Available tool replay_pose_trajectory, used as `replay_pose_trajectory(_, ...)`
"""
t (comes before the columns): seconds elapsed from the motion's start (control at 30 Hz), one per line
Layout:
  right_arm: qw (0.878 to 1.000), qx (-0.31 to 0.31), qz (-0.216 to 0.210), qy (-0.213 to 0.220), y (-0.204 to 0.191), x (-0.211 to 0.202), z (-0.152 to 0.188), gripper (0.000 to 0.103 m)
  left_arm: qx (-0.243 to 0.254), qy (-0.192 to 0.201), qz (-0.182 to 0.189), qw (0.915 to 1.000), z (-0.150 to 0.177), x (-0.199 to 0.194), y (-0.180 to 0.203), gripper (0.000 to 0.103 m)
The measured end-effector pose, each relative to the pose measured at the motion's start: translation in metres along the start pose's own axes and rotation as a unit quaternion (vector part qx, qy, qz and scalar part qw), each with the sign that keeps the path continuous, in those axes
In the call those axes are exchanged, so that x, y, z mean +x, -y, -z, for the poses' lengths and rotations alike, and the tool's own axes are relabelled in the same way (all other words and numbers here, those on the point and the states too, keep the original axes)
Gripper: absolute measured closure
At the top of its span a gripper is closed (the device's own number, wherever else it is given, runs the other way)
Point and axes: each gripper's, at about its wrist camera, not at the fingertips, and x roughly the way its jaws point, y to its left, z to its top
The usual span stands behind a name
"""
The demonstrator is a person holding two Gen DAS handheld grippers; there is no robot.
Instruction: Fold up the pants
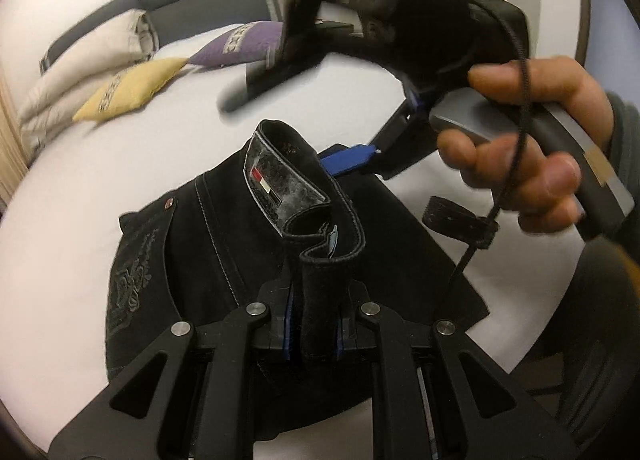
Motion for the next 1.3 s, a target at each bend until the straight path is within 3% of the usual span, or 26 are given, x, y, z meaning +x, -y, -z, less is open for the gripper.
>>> replay_pose_trajectory(0.03, 1.0, 0.002, 0.008, -0.003, 0.004, 0.0, 0.0, 0.044, 0.009, 0.001, -0.006, 0.9999, -0.003, 0.003, 0.003, 0.091)
replay_pose_trajectory(0.1, 1.0, 0.009, 0.023, -0.007, 0.012, -0.001, 0.0, 0.068, 0.027, 0.001, -0.017, 0.9995, -0.002, 0.005, 0.014, 0.091)
replay_pose_trajectory(0.17, 0.999, 0.005, 0.038, -0.006, 0.016, -0.004, 0.002, 0.08, 0.039, 0.002, -0.022, 0.999, -0.002, 0.007, 0.031, 0.091)
replay_pose_trajectory(0.3, 0.998, -0.021, 0.056, 0.01, 0.007, -0.017, 0.003, 0.086, 0.059, 0.011, -0.023, 0.9979, 0.005, 0.002, 0.048, 0.091)
replay_pose_trajectory(0.57, 0.997, -0.015, 0.072, 0.037, 0.02, -0.04, 0.001, 0.088, 0.088, 0.016, -0.01, 0.996, -0.001, 0.007, 0.083, 0.09)
replay_pose_trajectory(0.73, 0.996, 0.01, 0.085, 0.041, 0.05, -0.034, 0.001, 0.089, 0.089, -0.023, 0.005, 0.9958, -0.002, 0.059, 0.086, 0.089)
replay_pose_trajectory(0.93, 0.995, 0.022, 0.079, 0.055, 0.065, -0.03, 0.005, 0.089, 0.07, -0.02, 0.019, 0.9972, 0.003, 0.079, 0.083, 0.087)
replay_pose_trajectory(1.03, 0.995, 0.036, 0.074, 0.051, 0.068, -0.03, 0.002, 0.087, 0.041, -0.02, 0.042, 0.9981, 0.0, 0.083, 0.069, 0.081)
replay_pose_trajectory(1.1, 0.995, 0.051, 0.063, 0.055, 0.071, -0.037, 0.002, 0.076, 0.013, -0.023, 0.071, 0.9971, -0.005, 0.073, 0.047, 0.078)
replay_pose_trajectory(1.13, 0.995, 0.049, 0.066, 0.063, 0.069, -0.042, 0.003, 0.072, 0.002, -0.021, 0.078, 0.9967, -0.007, 0.064, 0.038, 0.073)
replay_pose_trajectory(1.23, 0.993, 0.044, 0.068, 0.088, 0.061, -0.063, 0.009, 0.065, -0.023, 0.004, 0.079, 0.9966, -0.007, 0.032, 0.012, 0.045)
replay_pose_trajectory(1.3, 0.992, 0.039, 0.065, 0.101, 0.055, -0.077, 0.014, 0.065, -0.038, 0.014, 0.08, 0.9959, -0.004, 0.015, -0.005, 0.045)
